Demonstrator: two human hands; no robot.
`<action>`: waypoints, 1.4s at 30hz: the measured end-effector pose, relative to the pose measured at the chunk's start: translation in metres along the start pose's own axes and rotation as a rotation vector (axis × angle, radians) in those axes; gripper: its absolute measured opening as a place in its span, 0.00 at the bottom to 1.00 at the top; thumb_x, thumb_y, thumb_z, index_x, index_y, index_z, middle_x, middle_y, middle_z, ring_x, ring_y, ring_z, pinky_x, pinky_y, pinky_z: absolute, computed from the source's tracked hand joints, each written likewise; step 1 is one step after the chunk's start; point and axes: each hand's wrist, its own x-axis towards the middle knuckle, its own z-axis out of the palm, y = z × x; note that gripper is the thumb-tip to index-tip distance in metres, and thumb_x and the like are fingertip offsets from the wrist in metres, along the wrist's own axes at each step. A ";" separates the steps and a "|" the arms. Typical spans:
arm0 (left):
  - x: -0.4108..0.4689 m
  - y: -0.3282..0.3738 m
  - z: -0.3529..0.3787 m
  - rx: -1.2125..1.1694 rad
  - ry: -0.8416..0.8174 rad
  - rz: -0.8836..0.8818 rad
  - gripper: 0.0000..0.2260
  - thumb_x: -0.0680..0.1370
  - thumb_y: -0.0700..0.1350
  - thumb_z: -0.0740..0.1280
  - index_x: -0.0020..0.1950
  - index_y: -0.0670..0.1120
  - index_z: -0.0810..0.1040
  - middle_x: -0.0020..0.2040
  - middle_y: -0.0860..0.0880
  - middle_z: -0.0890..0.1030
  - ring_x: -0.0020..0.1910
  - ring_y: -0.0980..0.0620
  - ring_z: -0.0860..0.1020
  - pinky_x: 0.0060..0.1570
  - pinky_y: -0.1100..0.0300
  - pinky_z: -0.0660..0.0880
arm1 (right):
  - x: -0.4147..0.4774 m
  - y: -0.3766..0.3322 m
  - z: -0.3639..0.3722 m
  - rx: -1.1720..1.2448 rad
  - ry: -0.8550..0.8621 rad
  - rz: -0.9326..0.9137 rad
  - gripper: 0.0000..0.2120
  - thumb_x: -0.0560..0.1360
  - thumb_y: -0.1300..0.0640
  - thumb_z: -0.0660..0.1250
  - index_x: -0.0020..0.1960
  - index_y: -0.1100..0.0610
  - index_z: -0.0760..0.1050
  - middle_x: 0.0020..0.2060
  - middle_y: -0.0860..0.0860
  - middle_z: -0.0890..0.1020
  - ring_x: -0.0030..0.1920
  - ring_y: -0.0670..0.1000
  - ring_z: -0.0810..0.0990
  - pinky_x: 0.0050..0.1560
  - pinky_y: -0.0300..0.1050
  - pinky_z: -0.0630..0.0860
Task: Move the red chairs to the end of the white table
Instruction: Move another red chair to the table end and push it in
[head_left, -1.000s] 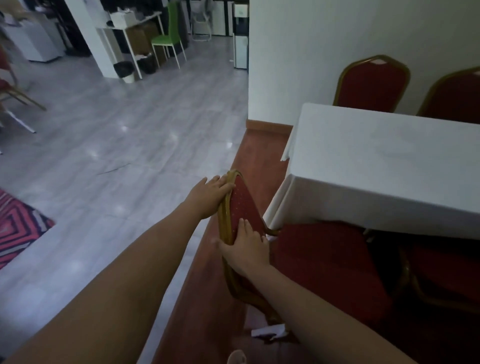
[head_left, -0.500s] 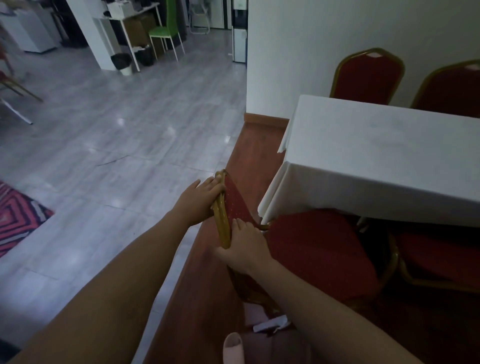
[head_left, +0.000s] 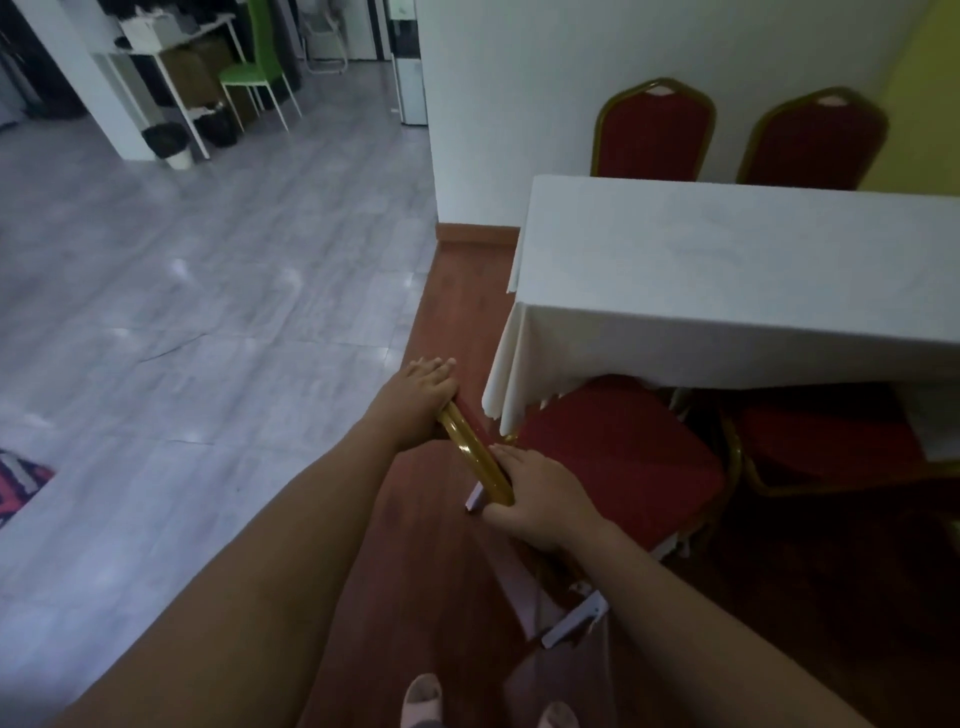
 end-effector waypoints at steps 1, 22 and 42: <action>0.002 -0.001 0.001 -0.013 0.019 0.010 0.25 0.68 0.55 0.76 0.57 0.41 0.78 0.72 0.38 0.69 0.69 0.40 0.69 0.70 0.45 0.64 | -0.001 -0.001 0.001 0.007 0.013 0.026 0.34 0.67 0.37 0.60 0.69 0.50 0.68 0.65 0.46 0.75 0.62 0.50 0.74 0.59 0.51 0.72; -0.042 -0.003 0.020 -0.263 0.407 0.266 0.19 0.63 0.54 0.79 0.44 0.43 0.80 0.46 0.46 0.83 0.50 0.46 0.82 0.53 0.53 0.75 | -0.037 -0.037 0.045 -0.113 0.663 0.288 0.24 0.72 0.33 0.61 0.52 0.51 0.83 0.42 0.46 0.85 0.42 0.47 0.83 0.42 0.44 0.78; -0.008 0.019 0.035 -0.279 0.367 0.327 0.27 0.69 0.73 0.59 0.39 0.50 0.80 0.31 0.54 0.79 0.29 0.54 0.78 0.25 0.61 0.72 | -0.047 -0.004 0.045 -0.205 0.940 0.420 0.26 0.81 0.50 0.54 0.31 0.57 0.79 0.21 0.48 0.76 0.21 0.48 0.72 0.19 0.43 0.66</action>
